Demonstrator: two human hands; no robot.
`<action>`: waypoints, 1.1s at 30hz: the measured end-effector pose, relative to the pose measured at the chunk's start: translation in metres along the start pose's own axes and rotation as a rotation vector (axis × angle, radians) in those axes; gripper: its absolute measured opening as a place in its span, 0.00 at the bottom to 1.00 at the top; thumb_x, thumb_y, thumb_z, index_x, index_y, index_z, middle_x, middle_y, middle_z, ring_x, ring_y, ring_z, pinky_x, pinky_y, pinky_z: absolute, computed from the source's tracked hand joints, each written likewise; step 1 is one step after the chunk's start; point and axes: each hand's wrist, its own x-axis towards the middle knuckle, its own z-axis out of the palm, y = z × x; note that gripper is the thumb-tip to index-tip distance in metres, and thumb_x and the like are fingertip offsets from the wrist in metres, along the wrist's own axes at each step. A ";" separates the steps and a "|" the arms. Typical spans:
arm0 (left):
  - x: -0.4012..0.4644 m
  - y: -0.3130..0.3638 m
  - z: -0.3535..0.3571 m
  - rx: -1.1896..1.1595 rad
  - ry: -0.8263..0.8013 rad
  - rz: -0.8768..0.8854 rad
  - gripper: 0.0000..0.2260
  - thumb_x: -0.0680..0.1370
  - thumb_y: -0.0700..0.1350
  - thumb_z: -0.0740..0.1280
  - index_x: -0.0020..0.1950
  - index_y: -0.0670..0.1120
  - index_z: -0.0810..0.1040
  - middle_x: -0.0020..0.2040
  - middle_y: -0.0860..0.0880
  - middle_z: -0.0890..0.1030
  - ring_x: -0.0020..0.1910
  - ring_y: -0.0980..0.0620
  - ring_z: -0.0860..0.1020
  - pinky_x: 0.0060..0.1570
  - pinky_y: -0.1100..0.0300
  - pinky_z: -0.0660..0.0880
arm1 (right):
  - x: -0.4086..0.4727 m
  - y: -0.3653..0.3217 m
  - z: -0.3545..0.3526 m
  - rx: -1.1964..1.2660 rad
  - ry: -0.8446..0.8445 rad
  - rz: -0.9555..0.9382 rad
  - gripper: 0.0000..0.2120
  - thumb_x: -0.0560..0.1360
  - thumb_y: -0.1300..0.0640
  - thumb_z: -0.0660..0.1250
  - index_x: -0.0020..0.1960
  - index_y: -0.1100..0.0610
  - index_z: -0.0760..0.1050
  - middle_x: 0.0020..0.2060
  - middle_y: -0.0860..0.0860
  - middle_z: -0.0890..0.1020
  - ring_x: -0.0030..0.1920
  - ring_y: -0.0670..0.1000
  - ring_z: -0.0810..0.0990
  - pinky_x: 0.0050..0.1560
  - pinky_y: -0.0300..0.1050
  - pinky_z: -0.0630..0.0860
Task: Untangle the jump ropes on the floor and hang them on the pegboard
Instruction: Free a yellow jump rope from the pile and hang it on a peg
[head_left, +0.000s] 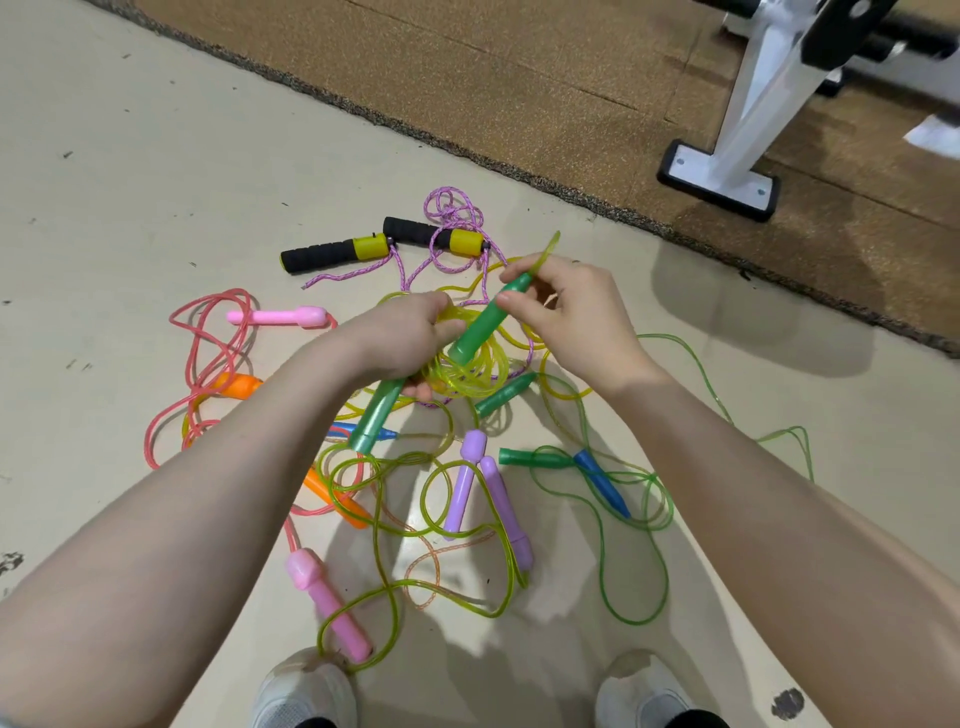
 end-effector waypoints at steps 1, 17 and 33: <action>0.000 -0.001 0.001 -0.048 -0.007 0.006 0.08 0.82 0.47 0.56 0.57 0.44 0.68 0.38 0.46 0.74 0.18 0.55 0.74 0.20 0.64 0.72 | 0.000 0.001 0.000 0.029 -0.009 0.038 0.04 0.72 0.59 0.70 0.47 0.54 0.80 0.33 0.49 0.76 0.32 0.43 0.71 0.40 0.37 0.69; -0.002 0.013 0.014 -0.412 0.082 0.224 0.07 0.82 0.45 0.56 0.47 0.46 0.69 0.34 0.50 0.73 0.21 0.55 0.74 0.22 0.65 0.72 | -0.007 0.011 0.020 0.786 -0.014 0.424 0.15 0.69 0.58 0.73 0.47 0.54 0.67 0.44 0.56 0.77 0.46 0.57 0.78 0.51 0.52 0.76; 0.014 0.050 0.017 -0.348 0.184 0.328 0.11 0.82 0.48 0.56 0.52 0.40 0.68 0.33 0.52 0.75 0.22 0.51 0.74 0.29 0.55 0.74 | -0.025 0.085 -0.026 0.309 -0.344 0.657 0.42 0.76 0.33 0.35 0.49 0.60 0.78 0.32 0.53 0.78 0.35 0.50 0.76 0.41 0.42 0.69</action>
